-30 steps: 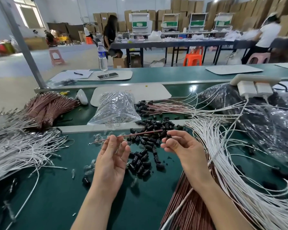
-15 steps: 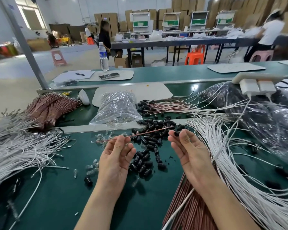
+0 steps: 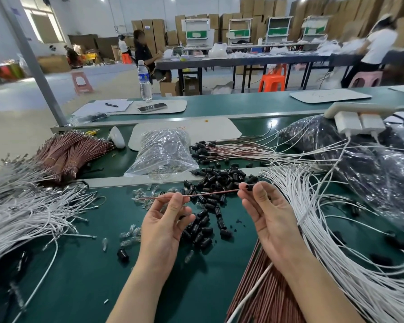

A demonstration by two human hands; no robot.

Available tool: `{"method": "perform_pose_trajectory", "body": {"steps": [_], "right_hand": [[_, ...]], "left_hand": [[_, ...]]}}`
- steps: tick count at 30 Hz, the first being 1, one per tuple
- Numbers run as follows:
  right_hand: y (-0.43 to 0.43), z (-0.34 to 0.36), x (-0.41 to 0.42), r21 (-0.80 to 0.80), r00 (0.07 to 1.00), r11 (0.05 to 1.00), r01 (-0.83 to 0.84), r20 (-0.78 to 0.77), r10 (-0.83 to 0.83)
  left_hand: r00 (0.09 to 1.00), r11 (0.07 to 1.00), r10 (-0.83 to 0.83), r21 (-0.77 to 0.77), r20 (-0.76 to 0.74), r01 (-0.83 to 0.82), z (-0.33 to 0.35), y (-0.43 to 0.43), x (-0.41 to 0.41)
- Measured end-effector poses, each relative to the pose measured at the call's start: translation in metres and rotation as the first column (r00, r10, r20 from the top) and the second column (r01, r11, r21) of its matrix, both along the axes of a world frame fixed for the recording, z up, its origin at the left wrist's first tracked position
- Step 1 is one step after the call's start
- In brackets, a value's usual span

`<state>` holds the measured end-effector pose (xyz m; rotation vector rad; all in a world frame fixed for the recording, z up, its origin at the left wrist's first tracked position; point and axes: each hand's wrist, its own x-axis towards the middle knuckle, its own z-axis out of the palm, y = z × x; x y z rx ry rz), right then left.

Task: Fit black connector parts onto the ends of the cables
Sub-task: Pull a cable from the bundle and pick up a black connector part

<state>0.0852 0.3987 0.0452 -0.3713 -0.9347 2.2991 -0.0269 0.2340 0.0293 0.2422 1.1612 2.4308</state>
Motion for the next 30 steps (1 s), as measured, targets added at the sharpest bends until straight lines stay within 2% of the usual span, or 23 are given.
{"method": "perform_pose_trajectory", "body": {"steps": [5, 12, 23, 30], "right_hand": [[-0.0042, 0.001, -0.0012, 0.041, 0.999, 0.999, -0.028, 0.019, 0.027], [-0.0038, 0.0009, -0.0017, -0.015, 0.999, 0.999, -0.034, 0.005, 0.035], [-0.0045, 0.0015, -0.0005, 0.0, 0.997, 0.997, -0.071, -0.018, 0.071], [-0.0074, -0.0014, -0.0013, 0.022, 0.994, 0.993, -0.113, -0.006, 0.113]], "left_hand": [[0.999, 1.0, -0.01, -0.01, -0.034, 0.009, 0.0003, 0.0, 0.0013], [0.998, 1.0, 0.011, -0.027, -0.056, -0.013, -0.0015, 0.0008, 0.0015], [0.996, 0.997, 0.038, -0.063, -0.083, -0.043, -0.001, 0.0019, 0.0033], [0.998, 0.999, -0.005, -0.051, -0.064, 0.002, 0.0019, 0.0047, 0.0086]]}}
